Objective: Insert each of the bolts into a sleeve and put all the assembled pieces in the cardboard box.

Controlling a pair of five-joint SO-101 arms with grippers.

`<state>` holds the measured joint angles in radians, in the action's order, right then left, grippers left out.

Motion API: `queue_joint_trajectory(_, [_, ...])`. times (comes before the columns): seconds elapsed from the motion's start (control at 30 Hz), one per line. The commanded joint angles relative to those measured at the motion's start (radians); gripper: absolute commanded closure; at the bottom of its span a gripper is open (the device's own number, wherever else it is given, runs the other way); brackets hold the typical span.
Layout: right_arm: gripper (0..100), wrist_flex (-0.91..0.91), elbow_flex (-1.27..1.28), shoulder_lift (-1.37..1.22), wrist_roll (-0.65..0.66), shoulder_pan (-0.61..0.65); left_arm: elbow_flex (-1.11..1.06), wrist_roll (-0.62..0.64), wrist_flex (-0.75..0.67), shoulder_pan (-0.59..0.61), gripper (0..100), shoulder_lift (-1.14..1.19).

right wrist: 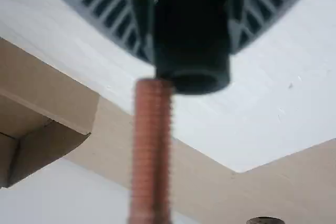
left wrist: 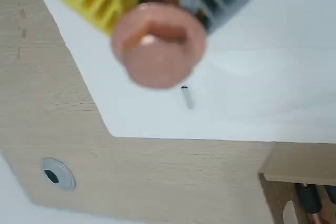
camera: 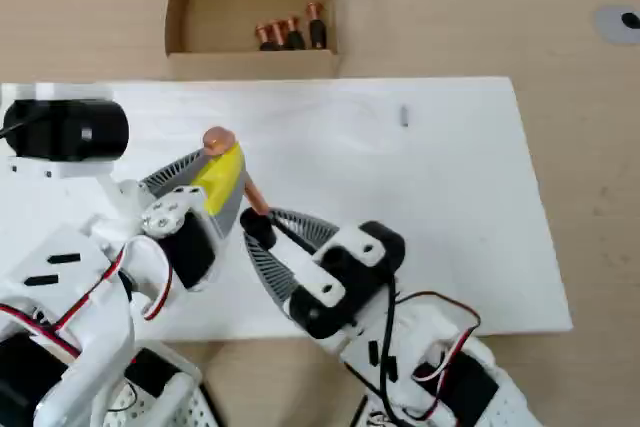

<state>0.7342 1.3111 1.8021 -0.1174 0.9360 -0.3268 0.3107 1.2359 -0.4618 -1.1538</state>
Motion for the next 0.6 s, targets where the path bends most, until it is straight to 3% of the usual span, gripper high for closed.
queue_joint_trajectory(0.0, [98.9, -0.018, -0.054, 0.022, -0.008, 0.012, 0.06, 0.0, 0.025, -0.014, 100, -0.005])
queue_joint_trajectory(0.57, [98.9, -0.018, -0.056, 0.025, -0.008, 0.012, 0.054, -0.028, 0.061, -0.014, 100, -0.007])
